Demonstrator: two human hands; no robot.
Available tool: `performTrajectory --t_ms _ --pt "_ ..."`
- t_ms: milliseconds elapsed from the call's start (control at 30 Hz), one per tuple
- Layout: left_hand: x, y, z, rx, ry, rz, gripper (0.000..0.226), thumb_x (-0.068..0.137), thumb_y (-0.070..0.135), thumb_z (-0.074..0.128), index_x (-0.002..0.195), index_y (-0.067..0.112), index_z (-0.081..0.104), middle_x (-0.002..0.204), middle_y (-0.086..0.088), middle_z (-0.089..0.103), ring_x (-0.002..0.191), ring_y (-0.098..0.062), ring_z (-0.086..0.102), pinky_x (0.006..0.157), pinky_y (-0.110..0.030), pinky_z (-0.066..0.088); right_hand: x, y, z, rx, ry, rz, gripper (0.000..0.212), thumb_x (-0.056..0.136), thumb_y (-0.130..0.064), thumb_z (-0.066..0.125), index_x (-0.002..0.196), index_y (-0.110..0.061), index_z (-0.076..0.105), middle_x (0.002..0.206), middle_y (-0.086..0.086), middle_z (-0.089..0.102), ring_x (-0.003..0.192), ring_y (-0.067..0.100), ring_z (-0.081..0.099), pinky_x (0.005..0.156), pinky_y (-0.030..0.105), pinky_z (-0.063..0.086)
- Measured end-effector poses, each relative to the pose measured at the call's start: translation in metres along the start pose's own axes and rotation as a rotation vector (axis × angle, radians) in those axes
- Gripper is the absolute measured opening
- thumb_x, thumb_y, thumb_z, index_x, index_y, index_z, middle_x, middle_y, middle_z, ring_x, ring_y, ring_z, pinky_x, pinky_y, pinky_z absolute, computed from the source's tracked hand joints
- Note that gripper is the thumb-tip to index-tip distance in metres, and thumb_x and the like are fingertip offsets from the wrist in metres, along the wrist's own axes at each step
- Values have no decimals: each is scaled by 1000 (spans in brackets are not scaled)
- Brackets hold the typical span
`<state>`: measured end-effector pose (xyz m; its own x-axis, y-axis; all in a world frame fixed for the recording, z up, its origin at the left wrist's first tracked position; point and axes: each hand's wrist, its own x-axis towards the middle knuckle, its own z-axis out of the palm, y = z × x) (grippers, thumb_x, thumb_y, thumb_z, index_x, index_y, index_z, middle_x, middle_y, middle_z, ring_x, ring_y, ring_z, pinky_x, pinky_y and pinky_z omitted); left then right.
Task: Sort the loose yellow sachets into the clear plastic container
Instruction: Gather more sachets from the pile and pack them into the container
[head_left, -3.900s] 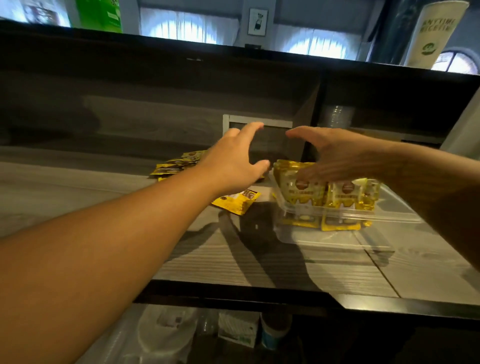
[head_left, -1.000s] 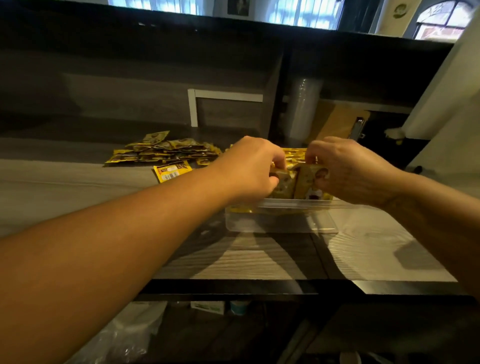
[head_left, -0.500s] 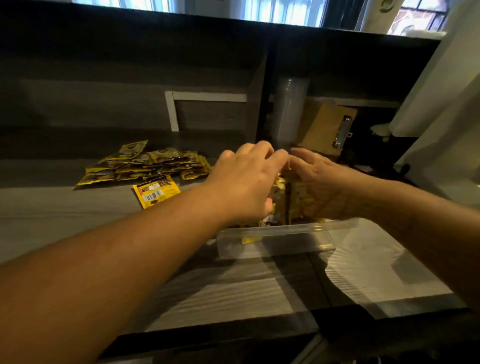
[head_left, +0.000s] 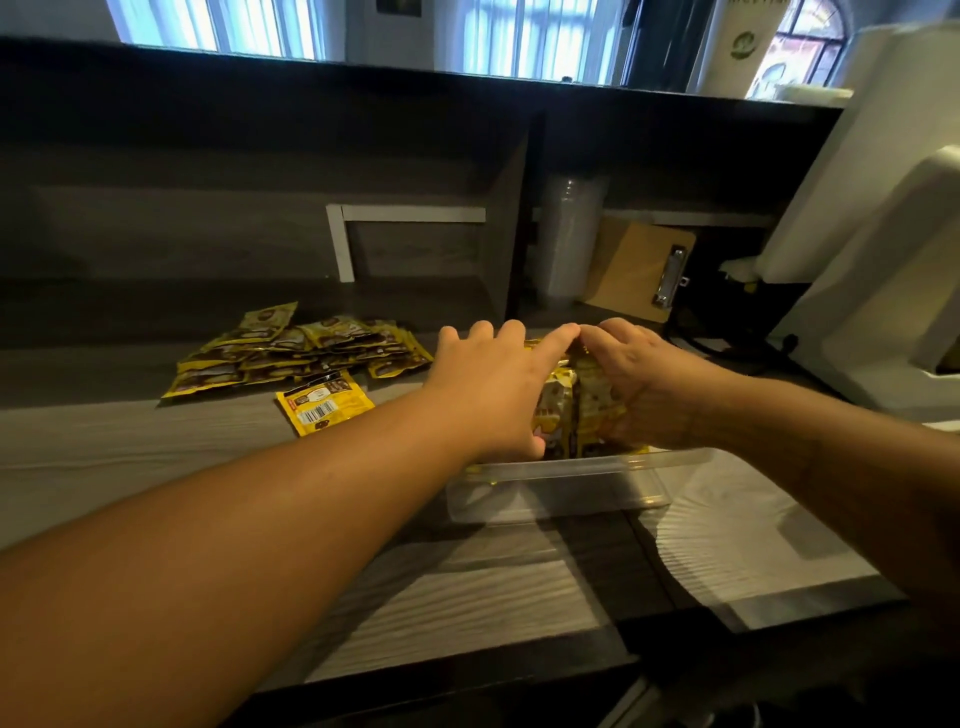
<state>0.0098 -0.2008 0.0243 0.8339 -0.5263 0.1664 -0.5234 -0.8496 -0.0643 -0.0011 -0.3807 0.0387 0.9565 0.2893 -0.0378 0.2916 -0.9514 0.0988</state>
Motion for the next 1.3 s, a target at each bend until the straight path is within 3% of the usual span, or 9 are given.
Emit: performTrajectory --t_ms 200,300,433,600,733,867,1033,1167,1300 --pt "-5 -8 -11 -187 -60 3 111 73 68 72 154 44 1 164 -3 19 150 -34 16 113 -69 15 -4 -11 -16 -125 -95 52 114 71 -48 81 152 -29 5 156 2 17 144 26 17 113 62 23" --pt "-20 -25 -23 -369 7 -12 97 78 72 62 154 46 8 165 2 16 152 -30 11 115 -69 12 -4 -20 -35 -117 -161 65 121 71 -48 81 154 -31 -6 161 3 4 148 29 7 111 69 18" --pt "-48 -67 -23 -506 158 -121 71 88 63 56 149 44 26 153 6 36 141 -22 34 110 -62 33 7 -50 -61 23 -108 56 110 78 -29 80 155 -30 2 164 4 7 148 27 13 117 51 25" --pt "-87 -134 2 -400 187 -367 59 92 42 61 146 36 38 146 2 45 132 -23 44 105 -52 42 33 -131 -71 104 98 -78 88 85 -30 73 154 -27 18 160 1 24 143 22 28 111 32 30" --pt "-119 -185 30 -294 201 -505 58 92 38 62 145 32 41 146 1 46 135 -24 41 110 -52 37 65 -192 -56 200 103 -153 80 85 -24 71 152 -29 26 154 3 33 138 25 36 109 36 36" --pt "-134 -210 55 -312 217 -602 59 94 28 60 149 31 38 161 1 29 150 -21 19 120 -55 19 87 -236 -27 425 115 -51 70 88 -9 63 150 -23 33 148 4 42 134 24 42 105 35 39" --pt "-128 -216 67 -331 114 -635 63 95 36 52 153 34 29 166 -1 13 153 -23 5 120 -57 11 111 -256 25 423 124 117 67 88 -24 63 149 -24 35 157 3 33 147 28 22 117 49 27" --pt "-129 -222 71 -360 148 -661 62 92 37 55 151 33 33 161 -3 28 148 -26 24 115 -55 27 113 -259 51 389 211 204 57 93 -39 56 146 -27 39 149 0 44 139 26 36 111 44 36" --pt "-128 -225 70 -348 200 -675 50 93 38 59 141 33 48 144 2 47 131 -25 45 105 -47 40 116 -260 48 382 272 149 55 95 -25 59 145 -31 39 135 -1 58 121 22 55 91 39 53"
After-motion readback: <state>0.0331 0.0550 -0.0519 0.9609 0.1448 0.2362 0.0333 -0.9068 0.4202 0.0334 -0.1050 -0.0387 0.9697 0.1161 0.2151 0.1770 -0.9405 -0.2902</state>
